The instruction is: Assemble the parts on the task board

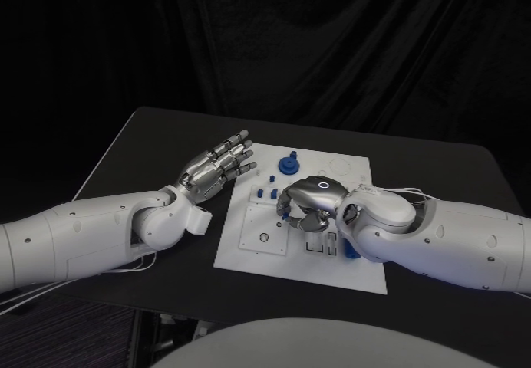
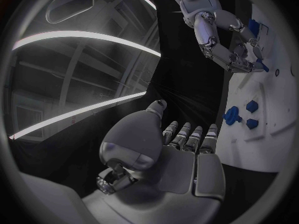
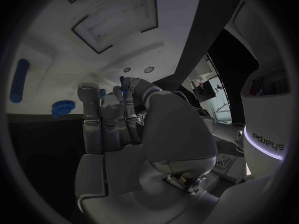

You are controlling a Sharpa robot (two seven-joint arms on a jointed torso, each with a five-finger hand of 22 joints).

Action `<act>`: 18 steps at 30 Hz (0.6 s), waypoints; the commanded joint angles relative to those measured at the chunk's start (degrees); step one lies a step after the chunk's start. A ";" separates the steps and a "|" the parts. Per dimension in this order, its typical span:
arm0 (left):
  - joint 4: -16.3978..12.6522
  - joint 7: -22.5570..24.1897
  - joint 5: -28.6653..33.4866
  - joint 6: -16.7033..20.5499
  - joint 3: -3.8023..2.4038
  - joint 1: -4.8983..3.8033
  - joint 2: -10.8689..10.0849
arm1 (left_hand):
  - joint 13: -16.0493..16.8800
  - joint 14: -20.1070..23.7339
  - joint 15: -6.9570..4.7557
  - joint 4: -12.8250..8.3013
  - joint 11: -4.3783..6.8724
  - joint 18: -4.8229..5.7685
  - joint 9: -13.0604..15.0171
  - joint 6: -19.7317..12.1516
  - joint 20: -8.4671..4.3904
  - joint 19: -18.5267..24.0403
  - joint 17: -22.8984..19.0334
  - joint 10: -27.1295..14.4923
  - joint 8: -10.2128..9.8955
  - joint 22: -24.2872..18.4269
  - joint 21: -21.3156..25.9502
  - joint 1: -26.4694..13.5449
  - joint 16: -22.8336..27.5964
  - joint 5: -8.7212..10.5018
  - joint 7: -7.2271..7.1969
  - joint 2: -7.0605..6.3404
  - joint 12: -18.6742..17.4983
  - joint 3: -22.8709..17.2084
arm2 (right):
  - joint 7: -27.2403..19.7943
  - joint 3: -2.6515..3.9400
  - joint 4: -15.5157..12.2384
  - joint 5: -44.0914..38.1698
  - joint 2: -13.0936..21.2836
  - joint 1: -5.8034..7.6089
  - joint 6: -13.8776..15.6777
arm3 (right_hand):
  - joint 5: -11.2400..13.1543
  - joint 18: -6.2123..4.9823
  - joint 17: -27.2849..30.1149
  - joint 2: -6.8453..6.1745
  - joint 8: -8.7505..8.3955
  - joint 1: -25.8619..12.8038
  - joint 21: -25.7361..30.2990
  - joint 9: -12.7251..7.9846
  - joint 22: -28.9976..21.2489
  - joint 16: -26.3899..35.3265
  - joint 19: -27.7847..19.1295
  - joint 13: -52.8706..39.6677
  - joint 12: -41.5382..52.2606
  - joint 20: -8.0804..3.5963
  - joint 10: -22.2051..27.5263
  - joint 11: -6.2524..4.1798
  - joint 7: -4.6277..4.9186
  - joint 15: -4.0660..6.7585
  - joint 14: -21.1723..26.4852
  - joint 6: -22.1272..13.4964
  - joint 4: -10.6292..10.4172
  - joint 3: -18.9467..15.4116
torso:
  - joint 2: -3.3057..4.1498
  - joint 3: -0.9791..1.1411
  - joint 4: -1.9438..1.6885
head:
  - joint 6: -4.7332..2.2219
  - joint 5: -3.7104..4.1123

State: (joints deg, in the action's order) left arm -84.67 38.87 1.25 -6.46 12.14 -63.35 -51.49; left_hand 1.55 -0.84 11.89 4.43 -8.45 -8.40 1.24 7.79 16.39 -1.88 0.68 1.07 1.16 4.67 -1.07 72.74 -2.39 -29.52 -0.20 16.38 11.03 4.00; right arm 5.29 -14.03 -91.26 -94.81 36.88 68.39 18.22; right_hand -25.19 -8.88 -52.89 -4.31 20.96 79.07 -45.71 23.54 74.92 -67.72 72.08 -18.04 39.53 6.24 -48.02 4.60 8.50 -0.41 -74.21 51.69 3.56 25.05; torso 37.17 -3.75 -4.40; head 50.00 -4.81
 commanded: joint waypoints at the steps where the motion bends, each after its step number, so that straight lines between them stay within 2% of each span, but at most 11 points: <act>1: -0.03 4.25 -0.37 -0.99 -0.04 0.12 0.13 | 0.09 -0.02 0.17 0.04 -0.28 -0.45 0.03 -0.08 0.28 -0.10 0.03 0.08 0.14 0.03 -0.27 -0.40 -0.10 -0.23 0.30 0.15 0.17 -0.43 | 0.94 0.04 0.08 -0.70 -0.19 -0.26 0.04 | 0.35 0.66 -0.03 -0.52 -0.32 -0.12 -0.38 -0.02 4.32 -0.40 0.42 -0.03 -0.07 -0.11 -0.40 0.12 -0.12 0.14 -0.33 0.15 -0.14 -0.02 | 0.02 0.05 0.09 | 0.00 -0.15; 4: 0.03 4.22 -0.37 -1.07 -0.04 0.15 0.17 | 0.09 -0.02 0.17 0.04 -0.28 -0.45 0.03 -0.08 0.28 -0.10 0.03 0.08 0.14 0.03 -0.27 -0.40 -0.10 -0.23 0.30 0.15 0.17 -0.43 | 0.88 0.04 0.19 -0.70 -0.38 -0.34 -0.07 | 0.35 0.66 -0.03 -0.52 -0.32 -0.12 -0.38 -0.02 4.32 -0.40 0.42 -0.03 -0.07 -0.11 -0.40 0.12 -0.12 0.14 -0.33 0.15 -0.14 -0.02 | -0.01 -0.03 -0.02 | 0.00 -0.07; 9: 0.17 4.16 -0.37 -1.20 -0.04 0.21 0.30 | 0.08 -0.03 0.20 0.03 -0.28 -0.44 0.03 -0.09 0.28 -0.11 0.03 0.08 0.14 0.05 -0.28 -0.39 -0.12 -0.23 0.31 0.14 0.15 -0.47 | 0.82 0.04 0.48 -0.71 -0.71 -0.41 -0.85 | 0.35 0.66 0.07 -0.52 -0.37 -0.12 -0.40 -0.04 4.32 -0.35 0.44 -0.02 -0.09 -0.12 -0.46 0.11 -0.13 0.15 -0.30 0.15 -0.15 0.00 | 0.03 0.00 0.09 | 0.00 -0.12; 13: 0.26 4.16 -0.37 -1.29 -0.04 0.30 0.37 | 0.08 -0.02 0.23 0.00 -0.29 -0.43 0.02 -0.13 0.29 -0.12 0.03 0.07 0.13 0.07 -0.29 -0.39 -0.11 -0.22 0.32 0.11 0.14 -0.50 | 0.74 0.04 0.76 -0.71 -1.05 -0.58 -1.13 | 0.35 0.63 0.19 -0.52 -0.37 -0.12 -0.28 -0.04 4.29 -0.29 0.39 -0.02 -0.10 -0.12 -0.48 0.10 -0.13 0.15 -0.25 0.15 -0.15 0.01 | 0.00 -0.04 0.00 | 0.00 0.12; 18: 0.26 4.13 -0.37 -1.31 -0.04 0.40 0.33 | 0.07 -0.01 0.26 -0.01 -0.29 -0.42 0.01 -0.20 0.30 -0.12 0.03 0.06 0.12 0.04 -0.28 -0.39 -0.11 -0.22 0.33 0.10 0.10 -0.54 | 0.57 0.04 0.95 -0.71 -1.29 -0.86 -1.09 | 0.35 0.62 0.17 -0.51 -0.41 -0.13 -0.21 -0.05 4.27 -0.30 0.37 0.00 -0.12 -0.12 -0.50 0.10 -0.13 0.16 -0.25 0.14 -0.16 0.02 | -0.01 -0.03 -0.05 | 0.00 0.02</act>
State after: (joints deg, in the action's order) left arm -84.37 38.87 1.24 -6.79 12.14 -63.05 -51.22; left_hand 1.55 -0.84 11.88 4.42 -8.44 -8.39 1.24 7.79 16.39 -1.88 0.67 1.06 1.15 4.66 -1.07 72.74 -2.39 -29.51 -0.20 16.38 11.02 3.67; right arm 5.25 -14.02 -90.34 -95.01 35.64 67.69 17.52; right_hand -25.19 -8.92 -52.75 -4.31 20.73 79.07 -45.93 23.49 74.91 -67.93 72.08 -17.98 39.31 6.24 -48.21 4.81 8.51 -0.42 -74.21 51.68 3.56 25.05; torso 37.18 -3.77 -4.39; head 50.00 -4.70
